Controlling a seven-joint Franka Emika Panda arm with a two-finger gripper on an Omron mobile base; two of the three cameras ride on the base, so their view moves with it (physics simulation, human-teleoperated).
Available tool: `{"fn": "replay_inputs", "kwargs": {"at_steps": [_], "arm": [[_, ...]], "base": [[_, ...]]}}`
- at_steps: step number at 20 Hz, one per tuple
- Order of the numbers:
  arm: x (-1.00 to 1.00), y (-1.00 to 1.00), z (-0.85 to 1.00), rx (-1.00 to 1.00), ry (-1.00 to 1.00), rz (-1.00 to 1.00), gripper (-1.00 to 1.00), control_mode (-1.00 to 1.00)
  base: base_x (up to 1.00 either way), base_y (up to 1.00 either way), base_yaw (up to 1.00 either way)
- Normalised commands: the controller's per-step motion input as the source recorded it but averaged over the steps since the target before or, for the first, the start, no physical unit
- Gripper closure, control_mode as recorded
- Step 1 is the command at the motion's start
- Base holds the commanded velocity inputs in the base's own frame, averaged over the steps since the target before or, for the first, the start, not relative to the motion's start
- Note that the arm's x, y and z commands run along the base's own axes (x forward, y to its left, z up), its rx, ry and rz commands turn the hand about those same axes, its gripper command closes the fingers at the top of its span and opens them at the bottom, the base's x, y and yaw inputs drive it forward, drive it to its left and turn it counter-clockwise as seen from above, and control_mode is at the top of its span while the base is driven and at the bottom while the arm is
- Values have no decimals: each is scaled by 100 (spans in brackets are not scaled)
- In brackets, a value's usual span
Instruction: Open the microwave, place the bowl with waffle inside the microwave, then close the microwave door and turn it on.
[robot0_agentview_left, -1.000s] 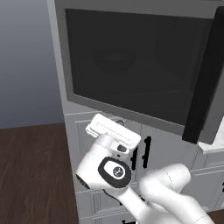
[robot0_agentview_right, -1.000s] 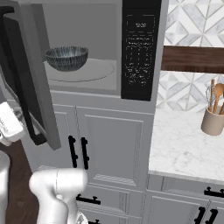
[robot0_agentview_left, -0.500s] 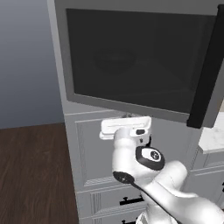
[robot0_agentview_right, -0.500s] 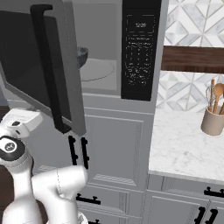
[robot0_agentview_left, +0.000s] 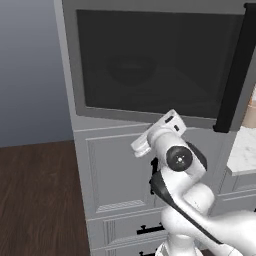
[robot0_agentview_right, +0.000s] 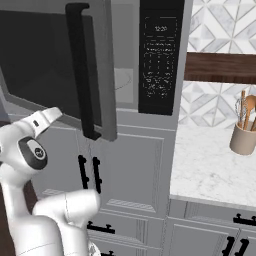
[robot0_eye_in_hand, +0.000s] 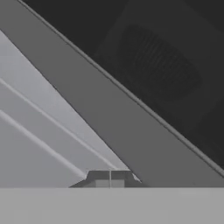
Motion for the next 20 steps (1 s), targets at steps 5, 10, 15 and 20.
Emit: {"fn": "replay_inputs", "kwargs": {"at_steps": [5, 10, 15, 20], "arm": [[24, -1, 52, -18, 45, 10, 100, -100], [26, -27, 6, 10, 21, 2, 100, -100], [-22, -46, 60, 17, -17, 3, 100, -100], [-42, -25, 100, -2, -20, 0, 100, -100]], "base": [[0, 0, 0], [0, 0, 0], [0, 0, 0], [0, 0, 0]]}}
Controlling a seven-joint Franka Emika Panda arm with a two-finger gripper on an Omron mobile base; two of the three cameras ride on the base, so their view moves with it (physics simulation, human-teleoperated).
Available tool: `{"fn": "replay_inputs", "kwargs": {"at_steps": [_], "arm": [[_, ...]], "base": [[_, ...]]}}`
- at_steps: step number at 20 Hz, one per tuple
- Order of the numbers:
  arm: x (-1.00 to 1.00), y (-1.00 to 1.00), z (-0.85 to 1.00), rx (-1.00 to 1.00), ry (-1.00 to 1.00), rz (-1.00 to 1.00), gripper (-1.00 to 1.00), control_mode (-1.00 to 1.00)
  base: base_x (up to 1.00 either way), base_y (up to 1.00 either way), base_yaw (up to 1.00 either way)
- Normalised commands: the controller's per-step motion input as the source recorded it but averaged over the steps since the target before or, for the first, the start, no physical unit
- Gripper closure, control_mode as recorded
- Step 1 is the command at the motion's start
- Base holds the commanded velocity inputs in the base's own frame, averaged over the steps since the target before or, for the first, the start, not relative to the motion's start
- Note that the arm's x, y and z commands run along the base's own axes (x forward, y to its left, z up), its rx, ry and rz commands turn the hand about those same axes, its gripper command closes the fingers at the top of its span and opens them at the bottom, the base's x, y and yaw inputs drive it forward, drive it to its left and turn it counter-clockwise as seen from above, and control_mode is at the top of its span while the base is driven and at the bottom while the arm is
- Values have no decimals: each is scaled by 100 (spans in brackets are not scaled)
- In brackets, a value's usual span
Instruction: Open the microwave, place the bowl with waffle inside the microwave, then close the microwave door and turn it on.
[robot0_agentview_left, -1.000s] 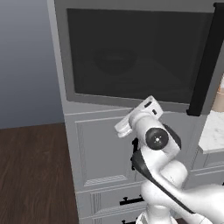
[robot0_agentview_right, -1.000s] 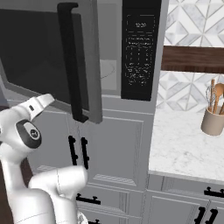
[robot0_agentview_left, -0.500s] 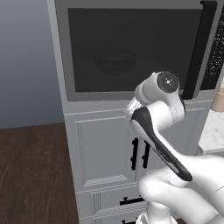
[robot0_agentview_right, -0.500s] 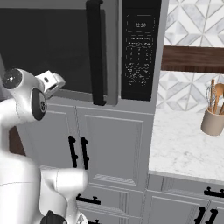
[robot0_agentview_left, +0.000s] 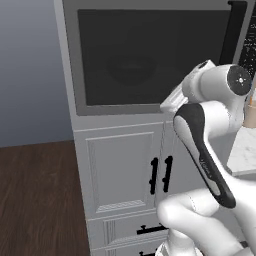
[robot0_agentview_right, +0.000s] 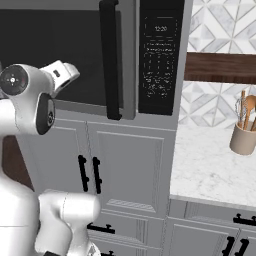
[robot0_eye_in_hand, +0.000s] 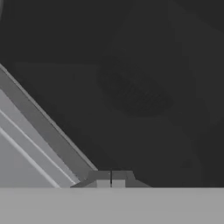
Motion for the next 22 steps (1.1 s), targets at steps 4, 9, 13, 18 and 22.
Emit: {"fn": "replay_inputs", "kwargs": {"at_steps": [4, 9, 13, 18, 22], "arm": [[88, 0, 72, 0, 0, 0, 100, -100], [99, 0, -3, 0, 0, -5, 100, -100], [96, 1, -50, 0, -3, -6, 100, -100], [87, -20, -44, 5, -4, -1, 100, -100], [-57, -84, 12, 8, -3, 0, 100, -100]], "base": [[0, 0, 0], [0, 0, 0], [0, 0, 0], [0, 0, 0], [0, 0, 0]]}}
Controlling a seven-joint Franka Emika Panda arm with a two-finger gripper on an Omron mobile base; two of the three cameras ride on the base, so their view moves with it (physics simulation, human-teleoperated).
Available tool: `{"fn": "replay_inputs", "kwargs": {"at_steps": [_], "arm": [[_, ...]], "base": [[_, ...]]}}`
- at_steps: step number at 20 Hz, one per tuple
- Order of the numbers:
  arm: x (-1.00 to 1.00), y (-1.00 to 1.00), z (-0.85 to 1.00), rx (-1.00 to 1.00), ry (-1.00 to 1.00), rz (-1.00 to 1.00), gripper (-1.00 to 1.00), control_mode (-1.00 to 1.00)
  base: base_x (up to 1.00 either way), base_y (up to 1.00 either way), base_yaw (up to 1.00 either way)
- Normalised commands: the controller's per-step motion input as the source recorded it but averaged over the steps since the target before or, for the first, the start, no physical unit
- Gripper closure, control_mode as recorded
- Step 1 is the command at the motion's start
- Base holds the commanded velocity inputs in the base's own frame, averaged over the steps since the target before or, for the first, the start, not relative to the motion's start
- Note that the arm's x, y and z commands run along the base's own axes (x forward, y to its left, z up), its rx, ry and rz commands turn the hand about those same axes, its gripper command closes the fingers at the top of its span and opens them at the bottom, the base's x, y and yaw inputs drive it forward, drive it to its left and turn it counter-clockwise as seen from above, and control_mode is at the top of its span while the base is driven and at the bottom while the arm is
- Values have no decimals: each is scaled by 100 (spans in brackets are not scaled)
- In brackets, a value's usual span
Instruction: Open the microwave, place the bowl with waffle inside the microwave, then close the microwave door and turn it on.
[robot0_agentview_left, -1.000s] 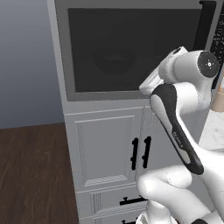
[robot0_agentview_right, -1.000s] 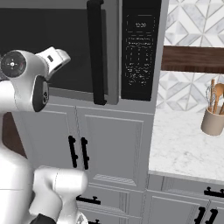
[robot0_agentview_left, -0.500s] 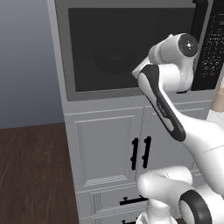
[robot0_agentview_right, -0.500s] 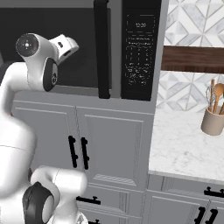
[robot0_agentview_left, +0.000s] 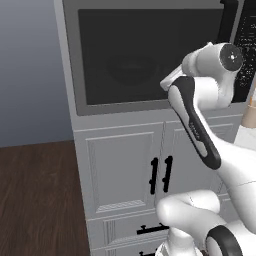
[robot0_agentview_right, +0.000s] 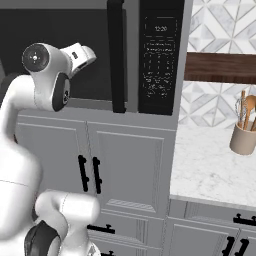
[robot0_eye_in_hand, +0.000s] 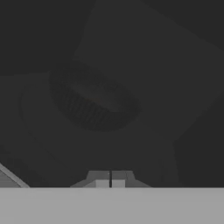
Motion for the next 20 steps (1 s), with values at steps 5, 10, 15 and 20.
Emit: {"fn": "replay_inputs", "kwargs": {"at_steps": [5, 10, 15, 20], "arm": [[-100, -96, 40, 6, 1, 0, 100, -100], [-82, -93, 0, 25, 14, -1, 100, -100], [-4, -86, -14, 51, 5, -8, 100, -100], [0, -95, -26, 69, 32, -32, 100, -100]], "base": [[0, 0, 0], [0, 0, 0], [0, 0, 0], [0, 0, 0]]}}
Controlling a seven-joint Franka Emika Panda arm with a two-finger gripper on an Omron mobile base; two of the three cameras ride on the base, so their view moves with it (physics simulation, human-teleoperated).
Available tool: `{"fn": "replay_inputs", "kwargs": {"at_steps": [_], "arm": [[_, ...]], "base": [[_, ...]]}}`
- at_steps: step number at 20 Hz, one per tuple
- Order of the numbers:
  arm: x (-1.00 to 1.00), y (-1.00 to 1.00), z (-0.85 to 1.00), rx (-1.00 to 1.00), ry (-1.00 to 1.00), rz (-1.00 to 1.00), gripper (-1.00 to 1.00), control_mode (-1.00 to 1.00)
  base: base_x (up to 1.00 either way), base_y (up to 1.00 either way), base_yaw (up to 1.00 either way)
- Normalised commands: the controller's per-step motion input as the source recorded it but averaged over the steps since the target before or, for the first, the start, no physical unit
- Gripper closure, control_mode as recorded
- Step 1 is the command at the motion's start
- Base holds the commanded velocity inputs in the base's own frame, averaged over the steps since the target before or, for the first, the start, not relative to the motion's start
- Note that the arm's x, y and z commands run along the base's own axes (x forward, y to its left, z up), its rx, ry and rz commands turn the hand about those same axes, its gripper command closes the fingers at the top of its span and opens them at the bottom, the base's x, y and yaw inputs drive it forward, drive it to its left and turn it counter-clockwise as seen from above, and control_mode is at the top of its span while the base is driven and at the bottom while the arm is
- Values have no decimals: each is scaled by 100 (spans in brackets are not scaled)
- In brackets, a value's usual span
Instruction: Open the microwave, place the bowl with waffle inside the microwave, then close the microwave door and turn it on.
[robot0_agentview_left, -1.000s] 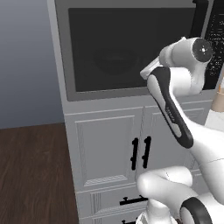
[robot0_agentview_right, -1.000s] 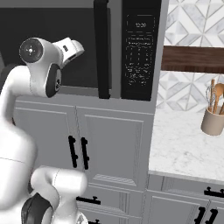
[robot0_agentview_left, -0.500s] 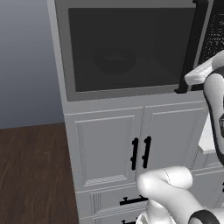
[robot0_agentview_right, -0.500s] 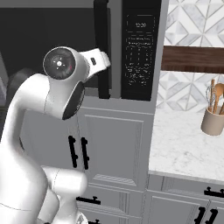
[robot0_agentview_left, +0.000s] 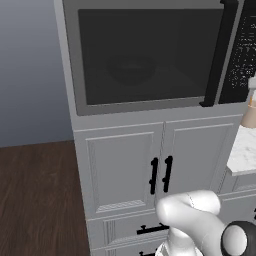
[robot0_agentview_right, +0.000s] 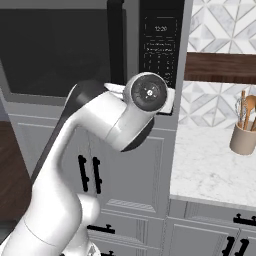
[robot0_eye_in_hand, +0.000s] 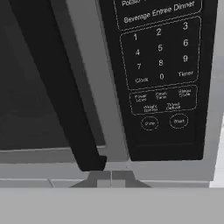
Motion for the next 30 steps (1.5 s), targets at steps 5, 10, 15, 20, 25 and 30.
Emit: {"fn": "replay_inputs", "kwargs": {"at_steps": [5, 10, 15, 20, 25, 30], "arm": [[5, -52, -54, 82, 30, -38, 100, -100], [0, -1, -33, 33, -14, -7, 100, -100], [31, 15, 0, 31, -16, -10, 100, -100], [68, 23, 3, 12, -1, -8, 100, -100], [65, -14, 17, 11, 1, -3, 100, -100], [46, -12, 13, 10, 0, -1, 100, -100]], "base": [[0, 0, 0], [0, 0, 0], [0, 0, 0], [0, 0, 0], [0, 0, 0], [0, 0, 0]]}}
